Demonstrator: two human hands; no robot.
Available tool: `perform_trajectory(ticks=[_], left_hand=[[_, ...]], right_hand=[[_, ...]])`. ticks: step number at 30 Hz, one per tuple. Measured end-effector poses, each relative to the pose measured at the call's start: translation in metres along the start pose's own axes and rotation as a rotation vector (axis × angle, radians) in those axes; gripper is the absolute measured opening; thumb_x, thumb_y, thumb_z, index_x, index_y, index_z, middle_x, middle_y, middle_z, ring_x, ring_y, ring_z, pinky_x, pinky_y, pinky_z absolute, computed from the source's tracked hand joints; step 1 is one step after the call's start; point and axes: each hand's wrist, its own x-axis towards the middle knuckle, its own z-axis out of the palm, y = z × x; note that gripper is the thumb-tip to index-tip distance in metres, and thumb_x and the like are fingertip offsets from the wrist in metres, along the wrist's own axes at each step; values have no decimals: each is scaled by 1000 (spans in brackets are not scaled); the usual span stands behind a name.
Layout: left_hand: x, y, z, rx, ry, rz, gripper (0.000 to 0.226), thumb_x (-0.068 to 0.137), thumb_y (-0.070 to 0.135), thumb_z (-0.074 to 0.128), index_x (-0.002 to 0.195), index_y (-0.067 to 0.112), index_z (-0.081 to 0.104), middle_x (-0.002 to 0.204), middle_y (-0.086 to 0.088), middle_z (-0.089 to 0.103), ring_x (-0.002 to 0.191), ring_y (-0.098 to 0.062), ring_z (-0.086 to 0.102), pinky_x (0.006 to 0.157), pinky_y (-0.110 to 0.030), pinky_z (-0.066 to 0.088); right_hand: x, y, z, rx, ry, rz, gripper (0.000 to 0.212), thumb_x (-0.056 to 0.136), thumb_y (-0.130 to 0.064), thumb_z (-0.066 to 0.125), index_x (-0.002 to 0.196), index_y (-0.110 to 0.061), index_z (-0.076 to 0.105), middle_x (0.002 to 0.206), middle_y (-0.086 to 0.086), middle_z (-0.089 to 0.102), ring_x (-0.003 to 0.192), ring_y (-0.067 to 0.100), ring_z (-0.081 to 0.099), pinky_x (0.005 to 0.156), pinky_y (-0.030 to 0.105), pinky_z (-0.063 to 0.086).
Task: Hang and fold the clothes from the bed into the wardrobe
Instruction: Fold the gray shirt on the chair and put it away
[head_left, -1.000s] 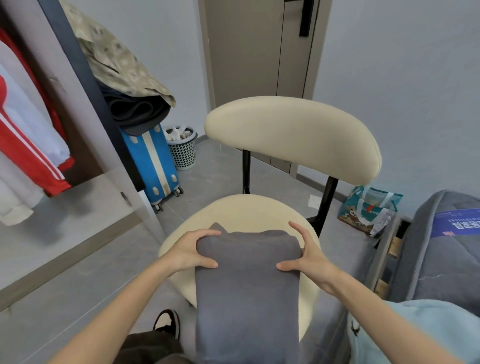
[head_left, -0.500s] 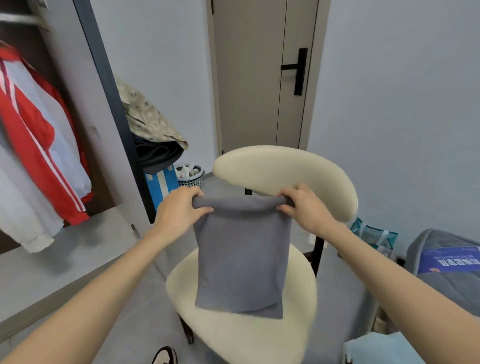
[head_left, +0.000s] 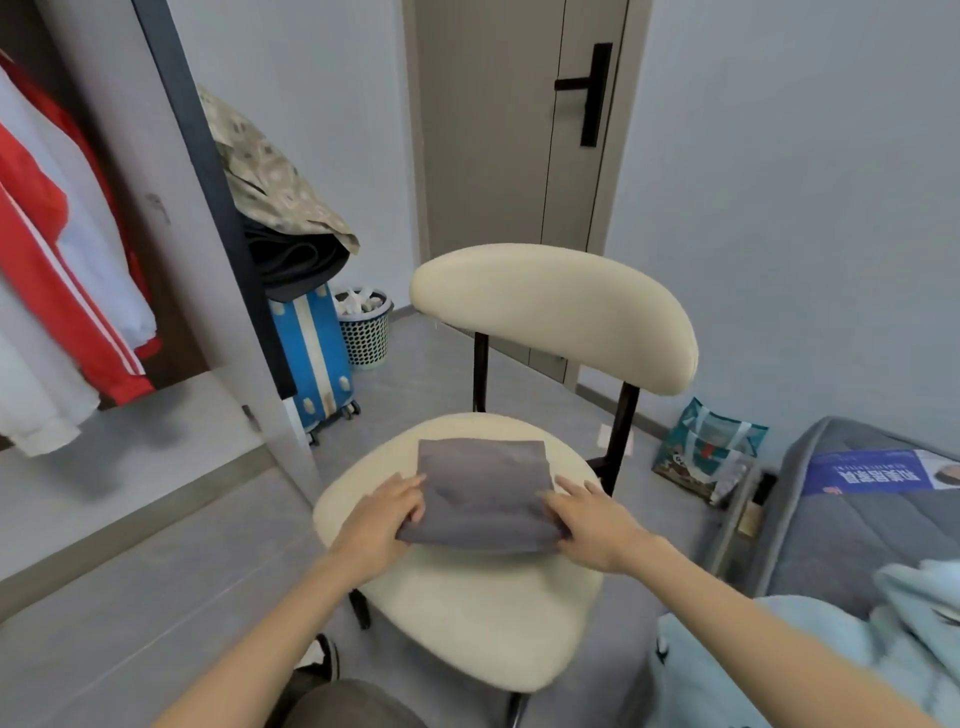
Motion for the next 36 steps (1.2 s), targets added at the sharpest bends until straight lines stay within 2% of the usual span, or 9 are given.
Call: perform_trajectory(ticks=[3,5,9,12,17,22,26,32,36], left_hand=[[-17,-6,28,-175,-284,-17,35,85,4,61,79,22,31,127,4,49,140,-5,24,110,-35,20],[-23,-5,27,-296,-322,-68,37,85,-2,61,78,20,33,100,4,48,114,-5,50,89,-24,32],[-21,-1,10,-388,-306,-162,18,92,14,62,92,17,43,83,4,46,70,-7,39,60,-18,31],[-14,-1,2,-672,-206,-275,17,95,26,58,112,23,54,82,14,66,70,1,60,62,-7,41],[28,5,15,-933,240,-525,18,97,27,54,92,12,62,77,1,66,58,-1,61,50,-12,44],[62,6,47,-912,106,-628,27,92,36,62,93,9,67,92,-5,69,74,-11,66,62,-18,50],[69,1,69,-669,126,-582,28,98,37,50,95,9,51,88,-1,60,95,-27,60,68,-32,40],[61,1,85,-331,276,-477,15,102,42,33,96,28,35,80,4,59,73,-24,54,58,-33,34],[51,4,100,-359,329,-598,22,102,39,31,111,24,44,82,6,57,72,-18,51,55,-31,33]], right_hand=[[-17,0,32,247,-201,-6,27,78,-3,52,75,-20,30,87,1,44,93,28,52,71,33,31],[-21,2,34,370,-256,47,31,77,-1,51,72,-20,27,78,0,43,81,20,52,63,30,30],[-16,12,14,567,-310,120,29,73,-7,58,74,-20,31,75,-3,38,67,14,33,56,28,25],[-9,26,4,895,-186,254,24,70,-17,60,86,-17,42,83,3,49,75,15,45,64,27,37],[21,34,22,1397,147,545,31,87,-11,64,113,-11,46,86,2,69,73,13,64,57,24,53],[51,28,59,1470,400,777,40,94,-26,61,122,-12,35,118,14,58,92,20,60,74,30,49],[54,27,89,1440,271,957,67,87,-46,66,129,0,42,120,14,58,107,31,58,91,41,49],[52,15,98,1030,540,755,33,101,-30,45,128,-12,39,108,1,58,100,25,58,85,37,46],[56,12,105,880,488,696,29,103,-29,39,128,-14,39,99,-6,54,88,18,53,79,36,44]])
